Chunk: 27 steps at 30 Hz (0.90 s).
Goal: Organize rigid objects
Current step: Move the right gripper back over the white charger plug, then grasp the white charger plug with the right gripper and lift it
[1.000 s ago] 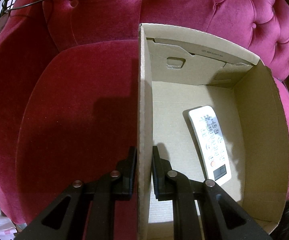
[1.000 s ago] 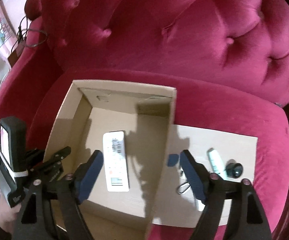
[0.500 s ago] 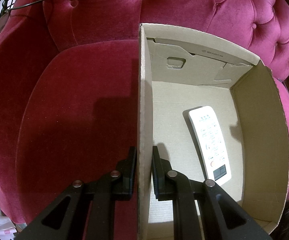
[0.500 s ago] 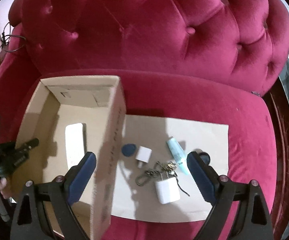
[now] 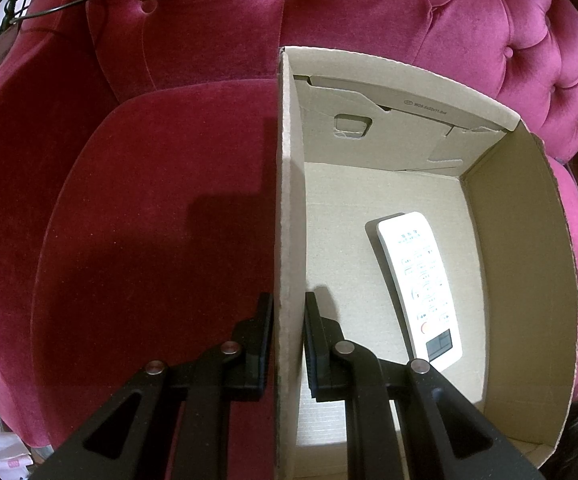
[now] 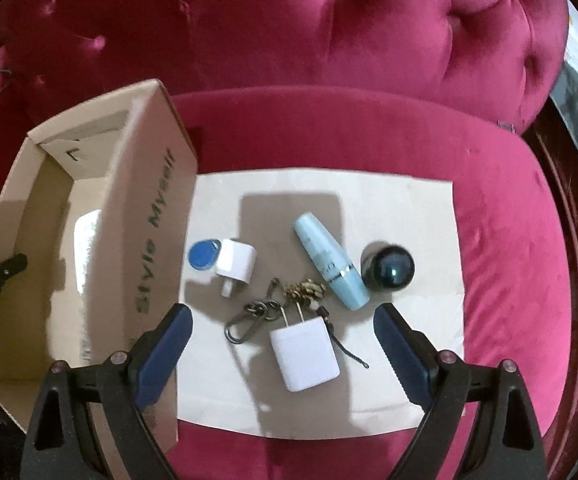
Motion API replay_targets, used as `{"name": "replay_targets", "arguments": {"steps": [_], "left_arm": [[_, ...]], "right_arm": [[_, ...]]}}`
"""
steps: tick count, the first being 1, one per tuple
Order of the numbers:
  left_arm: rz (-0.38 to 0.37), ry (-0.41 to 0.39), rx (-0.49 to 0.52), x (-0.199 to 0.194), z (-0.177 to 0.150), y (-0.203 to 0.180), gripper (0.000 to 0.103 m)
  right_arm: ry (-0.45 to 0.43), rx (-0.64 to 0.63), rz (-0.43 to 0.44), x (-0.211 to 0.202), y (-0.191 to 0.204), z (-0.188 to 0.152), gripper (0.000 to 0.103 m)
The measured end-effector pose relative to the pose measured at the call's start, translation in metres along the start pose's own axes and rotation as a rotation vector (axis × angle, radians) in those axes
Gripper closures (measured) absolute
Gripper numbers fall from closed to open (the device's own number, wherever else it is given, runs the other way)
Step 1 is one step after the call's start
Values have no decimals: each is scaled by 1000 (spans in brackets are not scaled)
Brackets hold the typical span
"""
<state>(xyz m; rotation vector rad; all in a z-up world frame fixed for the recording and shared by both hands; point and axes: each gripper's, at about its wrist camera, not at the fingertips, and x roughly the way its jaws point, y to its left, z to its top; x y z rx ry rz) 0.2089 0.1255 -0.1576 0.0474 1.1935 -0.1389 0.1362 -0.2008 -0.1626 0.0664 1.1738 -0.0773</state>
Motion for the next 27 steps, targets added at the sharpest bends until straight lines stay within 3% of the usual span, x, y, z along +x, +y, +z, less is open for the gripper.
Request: {"name": "replay_targets", "arguments": {"steps": [14,23,27], "left_arm": [[-3,0,-4,0,0,2,88],[0,-4,0,0,-1,2,88],[-1,-4,-2,0,-1,2,88]], "right_arm": [[60,19,-14,50,-21,-24,11],[101,1,6,62,-19,-29,30],[126,7,22,66,-19,-29,51]]}}
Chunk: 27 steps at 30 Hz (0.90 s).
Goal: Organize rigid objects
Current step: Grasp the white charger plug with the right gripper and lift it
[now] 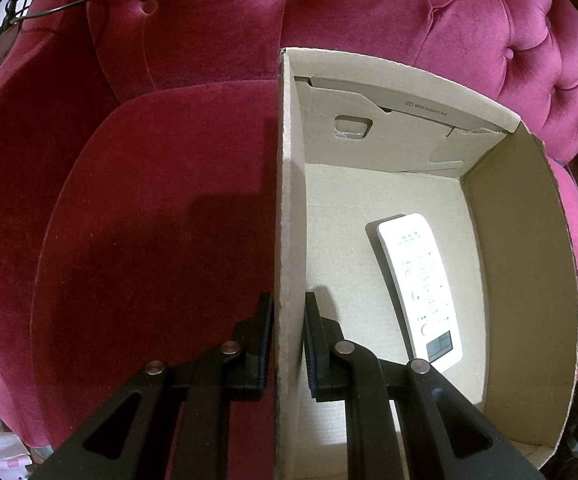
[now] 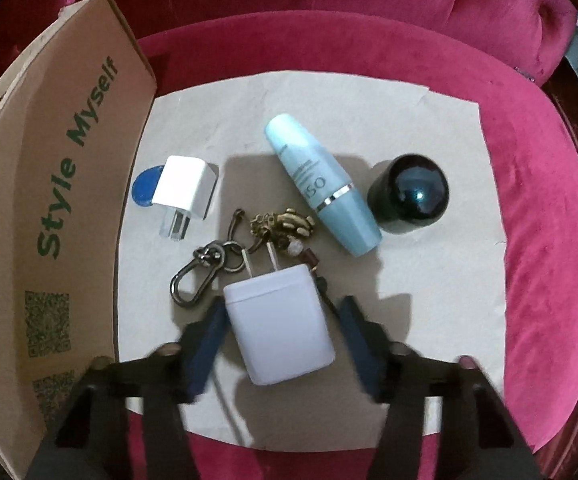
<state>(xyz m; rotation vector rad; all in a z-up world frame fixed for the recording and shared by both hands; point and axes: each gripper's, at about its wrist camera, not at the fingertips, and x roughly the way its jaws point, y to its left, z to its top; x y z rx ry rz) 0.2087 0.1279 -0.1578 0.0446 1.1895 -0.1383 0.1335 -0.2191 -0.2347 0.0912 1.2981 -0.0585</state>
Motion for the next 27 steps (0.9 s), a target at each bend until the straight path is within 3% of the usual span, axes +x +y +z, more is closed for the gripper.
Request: {"name": "replay_targets", "arguments": {"steps": [8,27], "left_arm": [[1,0,2,0,1,0,88],[7,-2,2,-1,1,-1,88]], "right_arm": [[1,49,-4,-3,-3,3,52],[-45,65,-32,-54,14,9,52]]}}
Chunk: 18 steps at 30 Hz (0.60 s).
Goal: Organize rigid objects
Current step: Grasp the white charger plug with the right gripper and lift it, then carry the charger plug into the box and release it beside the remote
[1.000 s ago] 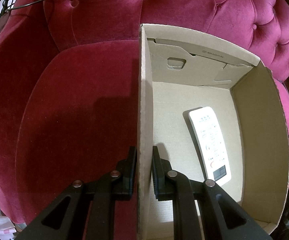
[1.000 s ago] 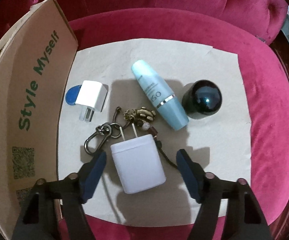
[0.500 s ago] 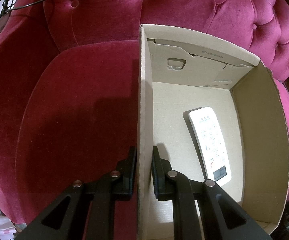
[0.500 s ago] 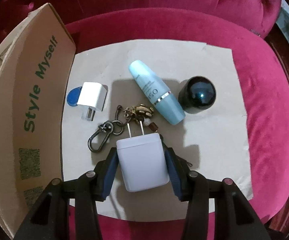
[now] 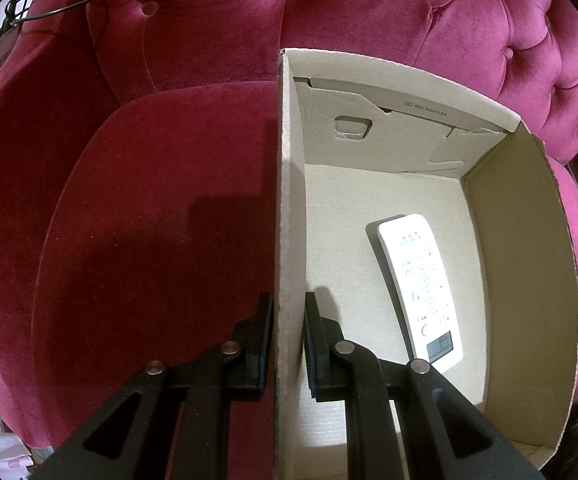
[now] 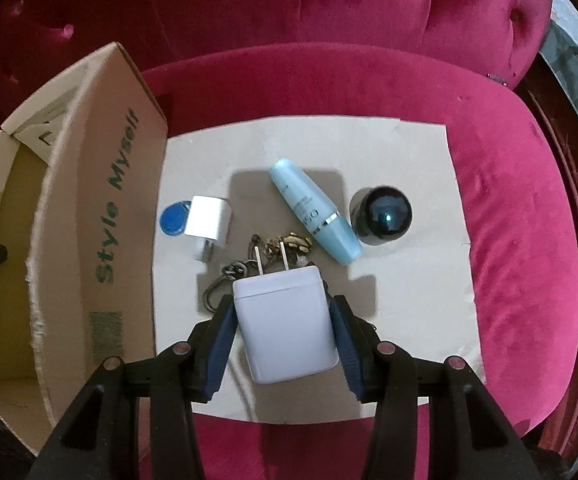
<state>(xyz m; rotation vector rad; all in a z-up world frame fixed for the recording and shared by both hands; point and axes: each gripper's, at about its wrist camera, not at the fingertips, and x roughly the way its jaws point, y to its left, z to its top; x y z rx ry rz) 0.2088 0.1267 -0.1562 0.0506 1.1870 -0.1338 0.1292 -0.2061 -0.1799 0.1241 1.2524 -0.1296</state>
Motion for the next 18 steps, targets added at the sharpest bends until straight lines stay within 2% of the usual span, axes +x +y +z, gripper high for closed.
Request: {"name": "replay_targets", "arguments": {"steps": [2,7,18], "left_arm": [[2,0,1,0,0,0,88],[-1,-1,-1,0,0,0,88],[2,-2,-3,0,-1,-2,88]], "right_arm": [[-14,-4,9,-7,-5,-2,52],[-44,-25,14,-33,7,7,52],[-70,-80,37,-64,40,20,52]]}}
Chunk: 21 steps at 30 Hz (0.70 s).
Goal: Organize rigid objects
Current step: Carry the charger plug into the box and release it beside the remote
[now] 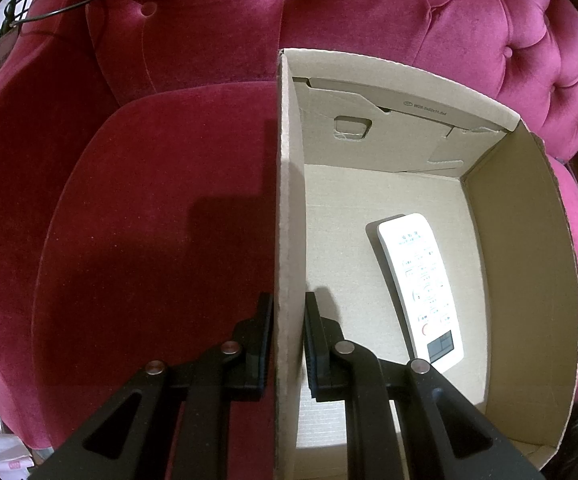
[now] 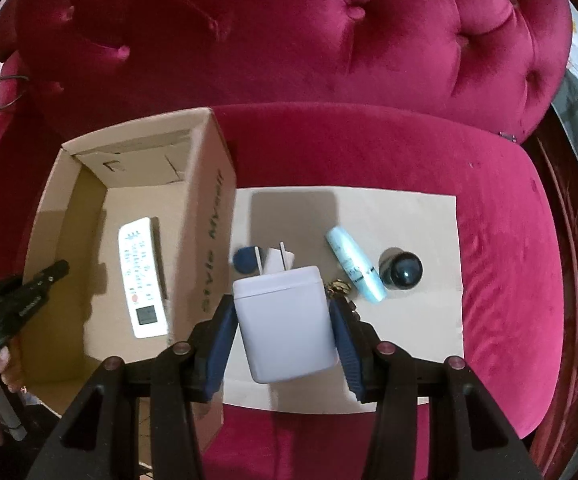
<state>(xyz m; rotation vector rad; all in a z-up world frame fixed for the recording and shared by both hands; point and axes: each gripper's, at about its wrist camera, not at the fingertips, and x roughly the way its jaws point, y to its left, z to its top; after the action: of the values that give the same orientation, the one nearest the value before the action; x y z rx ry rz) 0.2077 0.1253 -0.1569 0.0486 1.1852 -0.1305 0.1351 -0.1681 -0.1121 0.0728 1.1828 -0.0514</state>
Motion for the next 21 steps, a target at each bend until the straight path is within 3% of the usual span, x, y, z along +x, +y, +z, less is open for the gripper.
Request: {"name": "replay_targets", "arguments": {"steps": [21], "left_arm": [[-4,-1,-5,0,-1,3,88]], "right_arm": [[-10,-125,83,-8,85,25,52]]}}
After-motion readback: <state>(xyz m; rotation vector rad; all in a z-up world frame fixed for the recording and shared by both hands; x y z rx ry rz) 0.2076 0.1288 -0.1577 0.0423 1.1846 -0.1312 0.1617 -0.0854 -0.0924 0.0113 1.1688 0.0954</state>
